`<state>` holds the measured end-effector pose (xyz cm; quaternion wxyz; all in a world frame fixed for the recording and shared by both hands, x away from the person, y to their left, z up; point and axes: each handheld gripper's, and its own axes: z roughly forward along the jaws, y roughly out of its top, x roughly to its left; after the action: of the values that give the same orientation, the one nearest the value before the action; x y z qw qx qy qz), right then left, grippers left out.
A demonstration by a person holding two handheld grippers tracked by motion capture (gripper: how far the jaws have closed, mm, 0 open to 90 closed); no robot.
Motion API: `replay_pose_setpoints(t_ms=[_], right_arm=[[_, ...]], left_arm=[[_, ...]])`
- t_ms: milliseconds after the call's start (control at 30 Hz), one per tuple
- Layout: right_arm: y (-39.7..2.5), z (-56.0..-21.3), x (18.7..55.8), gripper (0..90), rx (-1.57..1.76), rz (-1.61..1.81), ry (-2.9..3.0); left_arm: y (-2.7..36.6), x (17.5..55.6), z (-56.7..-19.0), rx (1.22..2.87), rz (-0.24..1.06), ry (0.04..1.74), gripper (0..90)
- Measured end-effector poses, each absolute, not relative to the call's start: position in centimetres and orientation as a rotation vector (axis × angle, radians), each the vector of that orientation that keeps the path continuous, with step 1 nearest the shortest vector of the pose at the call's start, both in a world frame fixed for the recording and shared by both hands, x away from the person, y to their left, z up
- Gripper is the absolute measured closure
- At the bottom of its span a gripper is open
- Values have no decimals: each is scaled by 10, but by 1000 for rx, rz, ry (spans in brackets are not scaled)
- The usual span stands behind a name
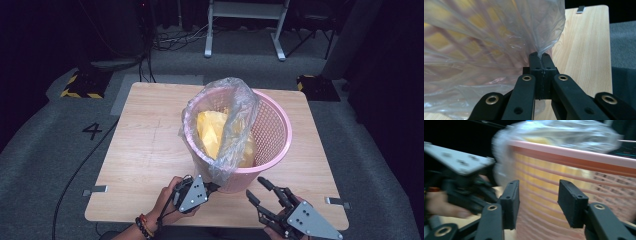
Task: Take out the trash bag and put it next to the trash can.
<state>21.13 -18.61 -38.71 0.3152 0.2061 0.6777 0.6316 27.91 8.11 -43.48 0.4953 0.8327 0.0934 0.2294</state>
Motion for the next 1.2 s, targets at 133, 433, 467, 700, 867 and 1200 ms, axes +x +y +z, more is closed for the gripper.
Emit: replay_pose_setpoints(t_ms=[133, 433, 467, 700, 867, 1200], right_arm=[[-166, -389, 211, 568, 434, 1679, 1834], [-132, -393, 230, 720, 356, 1661, 1887], [-130, -392, 232, 751, 352, 1654, 1890], [-122, -397, 245, 872, 327, 1662, 1955], [-131, -401, 228, 611, 363, 1611, 1880], [-125, -397, 242, 783, 440, 1623, 1876]], left_arm=[[77, 280, -437, 2002, 532, 217, 900], [77, 277, -448, 1992, 496, 210, 900], [77, 276, -449, 1992, 490, 211, 900], [80, 277, -454, 2019, 482, 203, 900], [81, 276, -456, 2025, 482, 201, 900], [78, 275, -457, 2025, 491, 180, 900]])
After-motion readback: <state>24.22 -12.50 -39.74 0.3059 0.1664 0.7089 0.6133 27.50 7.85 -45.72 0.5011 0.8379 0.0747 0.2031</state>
